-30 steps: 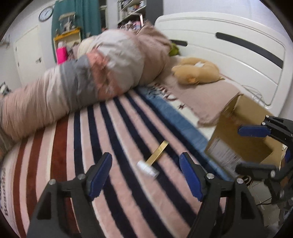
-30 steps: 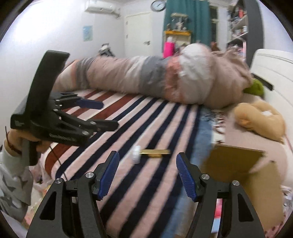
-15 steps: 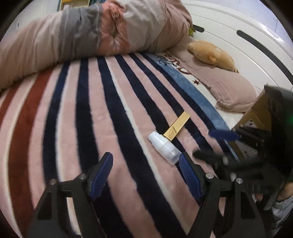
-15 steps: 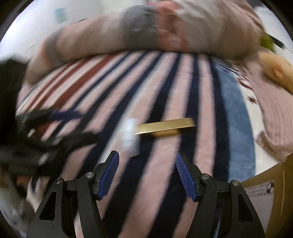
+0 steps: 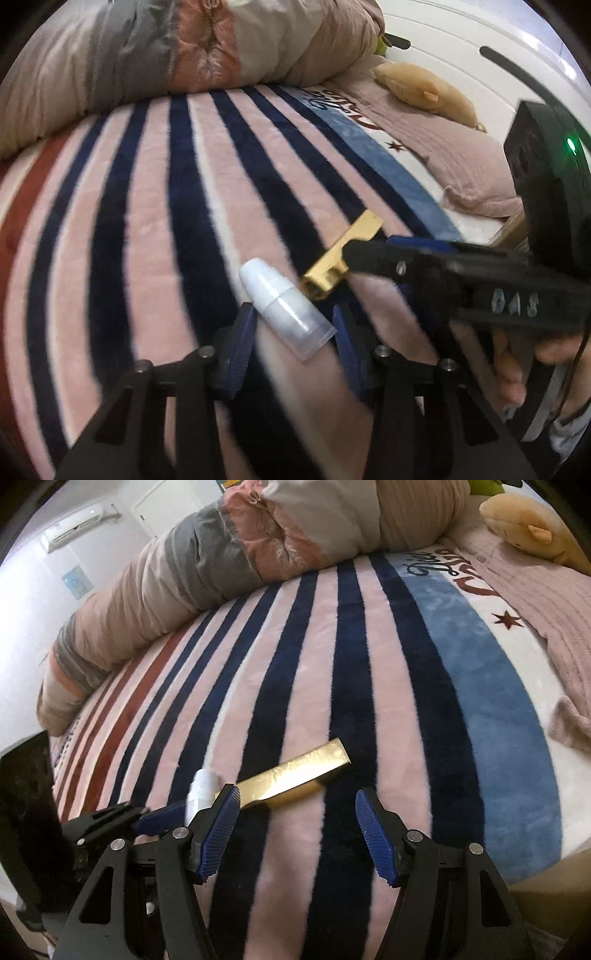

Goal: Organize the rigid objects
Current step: 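Grasp the small white bottle with the left gripper while the right grasps the gold bar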

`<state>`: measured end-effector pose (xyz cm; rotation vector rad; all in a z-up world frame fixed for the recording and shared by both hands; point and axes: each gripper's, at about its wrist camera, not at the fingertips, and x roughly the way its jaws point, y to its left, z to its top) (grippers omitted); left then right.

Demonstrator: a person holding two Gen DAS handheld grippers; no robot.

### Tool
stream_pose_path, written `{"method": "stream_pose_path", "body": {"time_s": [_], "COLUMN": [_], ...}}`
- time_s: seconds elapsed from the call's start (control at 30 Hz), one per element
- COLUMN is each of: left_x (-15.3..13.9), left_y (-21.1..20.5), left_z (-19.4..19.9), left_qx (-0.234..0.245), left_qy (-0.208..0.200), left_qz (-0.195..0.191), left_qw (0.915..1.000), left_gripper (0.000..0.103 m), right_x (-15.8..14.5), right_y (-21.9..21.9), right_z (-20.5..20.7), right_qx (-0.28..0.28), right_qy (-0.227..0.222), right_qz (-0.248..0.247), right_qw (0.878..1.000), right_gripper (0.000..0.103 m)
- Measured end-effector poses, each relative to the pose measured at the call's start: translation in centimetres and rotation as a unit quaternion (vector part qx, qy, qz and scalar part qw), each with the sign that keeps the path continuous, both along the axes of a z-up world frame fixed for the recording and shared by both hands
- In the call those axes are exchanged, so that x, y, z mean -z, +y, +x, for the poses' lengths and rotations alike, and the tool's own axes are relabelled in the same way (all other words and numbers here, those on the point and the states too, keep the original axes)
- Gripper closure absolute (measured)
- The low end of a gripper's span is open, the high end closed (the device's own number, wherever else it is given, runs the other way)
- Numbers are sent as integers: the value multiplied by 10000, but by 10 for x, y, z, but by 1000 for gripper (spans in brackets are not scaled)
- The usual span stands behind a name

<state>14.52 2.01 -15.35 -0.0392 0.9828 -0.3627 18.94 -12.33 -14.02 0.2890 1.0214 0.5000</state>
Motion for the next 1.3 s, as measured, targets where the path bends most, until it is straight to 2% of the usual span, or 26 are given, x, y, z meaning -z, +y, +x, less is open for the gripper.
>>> {"method": "stream_pose_path", "body": {"time_s": [0.07,0.17,0.3,0.33,0.4,0.5,0.6,0.7,0.8,0.9,0.93,0.97,1.03,1.17,1.3], "left_x": [-3,-5,-4,-4,-4,-6,-5,-2,-1,1,1,1,3,3,4], "left_y": [9,29,47,50,54,56,54,52,51,53,52,51,50,58,57], "left_z": [-5,-12,-20,-21,-26,-31,-36,-39,-39,-39,-40,-41,-40,-36,-32], "left_qx": [-56,-160,-150,-111,-40,161,253,99,-253,-665,-770,-853,-987,-1083,-1055], "left_qy": [-32,-11,32,19,-1,-81,-74,-65,-93,-117,-147,-171,-202,-249,-263], "left_qz": [129,139,139,129,88,73,179,317,198,16,20,98,337,225,312], "left_qw": [9999,9998,9998,9999,10000,9998,9995,9994,9994,9977,9969,9962,9943,9936,9936], "left_gripper": [63,63,63,63,63,63,63,62,56,55,57,71,80,82,82], "right_x": [-1,0,1,1,0,-3,-8,-8,-9,-8,-8,-8,-8,-7,-10], "right_y": [3,11,33,37,48,49,52,51,48,50,50,49,48,52,52], "right_z": [3,13,19,18,13,1,-17,-33,-35,-33,-34,-34,-34,-35,-39], "right_qx": [25,42,-36,-86,-325,-736,-1083,-1209,-1173,-1171,-1160,-1138,-1127,-1152,-1211], "right_qy": [25,72,-160,-244,-506,-642,-826,-934,-899,-898,-901,-898,-895,-964,-1006], "right_qz": [53,80,-416,-547,-906,-824,-1091,-1391,-1442,-1484,-1478,-1454,-1425,-1515,-1515], "right_qw": [10000,9999,9990,9982,9941,9918,9847,9784,9784,9779,9780,9787,9793,9770,9758], "right_gripper": [41,33,32,36,70,89,89,89,89,89,89,89,89,90,90]}}
